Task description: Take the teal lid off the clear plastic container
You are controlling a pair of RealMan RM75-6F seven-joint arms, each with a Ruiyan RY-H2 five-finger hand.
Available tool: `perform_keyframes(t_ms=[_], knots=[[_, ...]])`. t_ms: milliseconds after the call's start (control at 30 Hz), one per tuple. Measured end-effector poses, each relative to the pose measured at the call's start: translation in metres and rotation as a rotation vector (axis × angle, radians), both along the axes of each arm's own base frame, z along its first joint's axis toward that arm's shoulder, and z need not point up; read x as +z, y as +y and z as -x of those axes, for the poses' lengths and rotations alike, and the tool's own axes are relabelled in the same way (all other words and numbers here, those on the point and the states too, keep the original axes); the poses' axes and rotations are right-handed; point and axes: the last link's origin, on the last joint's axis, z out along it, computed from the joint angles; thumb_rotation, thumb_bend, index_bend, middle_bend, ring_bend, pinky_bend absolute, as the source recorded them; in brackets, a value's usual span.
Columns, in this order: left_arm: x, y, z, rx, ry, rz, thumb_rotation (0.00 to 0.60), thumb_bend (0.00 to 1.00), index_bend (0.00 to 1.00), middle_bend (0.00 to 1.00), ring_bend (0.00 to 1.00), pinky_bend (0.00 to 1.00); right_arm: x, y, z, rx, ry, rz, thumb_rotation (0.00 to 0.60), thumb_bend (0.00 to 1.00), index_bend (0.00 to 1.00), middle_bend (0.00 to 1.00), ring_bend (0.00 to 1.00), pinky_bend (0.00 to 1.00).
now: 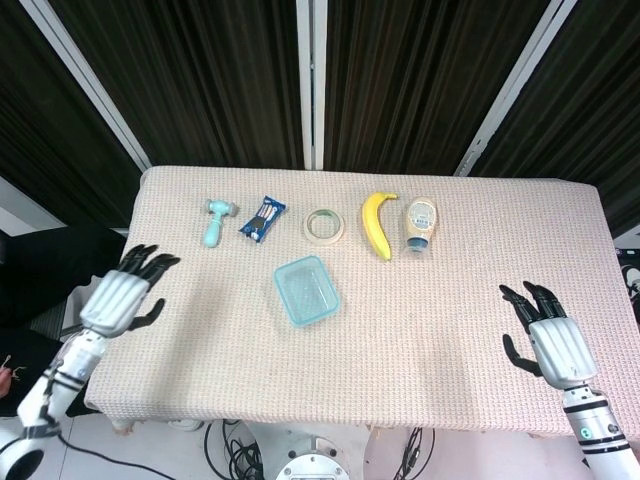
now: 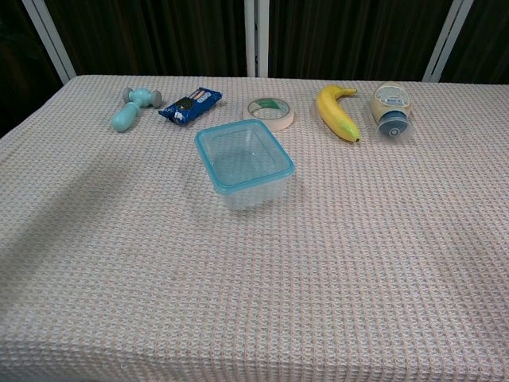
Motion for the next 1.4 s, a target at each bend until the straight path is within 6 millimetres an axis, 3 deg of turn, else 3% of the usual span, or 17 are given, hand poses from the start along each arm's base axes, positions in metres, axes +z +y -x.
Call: perform_keyframes(t_ms=[267, 367, 567, 867, 1167, 1400], knots=[[-0.057, 0.077, -0.104, -0.157, 0.004, 0.291, 0.6, 0.62, 0.24, 0.21, 0.01, 0.0, -0.001, 0.007, 0.001, -0.02, 0.001, 0.015, 0.6, 0.44, 0.04, 0.22, 0.0, 0.1], [-0.078, 0.098, -0.133, -0.175, 0.045, 0.35, 0.6, 0.61, 0.24, 0.23, 0.04, 0.0, 0.0, 0.008, 0.002, -0.03, 0.003, 0.021, 0.6, 0.44, 0.04, 0.22, 0.0, 0.1], [-0.114, 0.124, -0.169, -0.144, 0.125, 0.431, 0.6, 0.61, 0.24, 0.25, 0.05, 0.0, 0.0, 0.009, 0.007, -0.051, 0.002, 0.03, 0.6, 0.43, 0.04, 0.22, 0.0, 0.1], [-0.15, 0.145, -0.199, -0.048, 0.134, 0.487, 0.6, 0.6, 0.23, 0.25, 0.06, 0.0, 0.0, 0.01, 0.014, -0.077, 0.0, 0.036, 0.6, 0.43, 0.04, 0.22, 0.0, 0.1], [-0.152, 0.152, -0.206, -0.012, 0.109, 0.483, 0.6, 0.59, 0.23, 0.26, 0.06, 0.0, 0.001, 0.011, 0.019, -0.084, -0.007, 0.043, 0.6, 0.43, 0.04, 0.22, 0.0, 0.1], [-0.15, 0.149, -0.196, 0.023, 0.146, 0.512, 0.6, 0.58, 0.23, 0.27, 0.06, 0.0, 0.0, 0.013, 0.021, -0.08, -0.012, 0.043, 0.6, 0.43, 0.04, 0.22, 0.0, 0.1]])
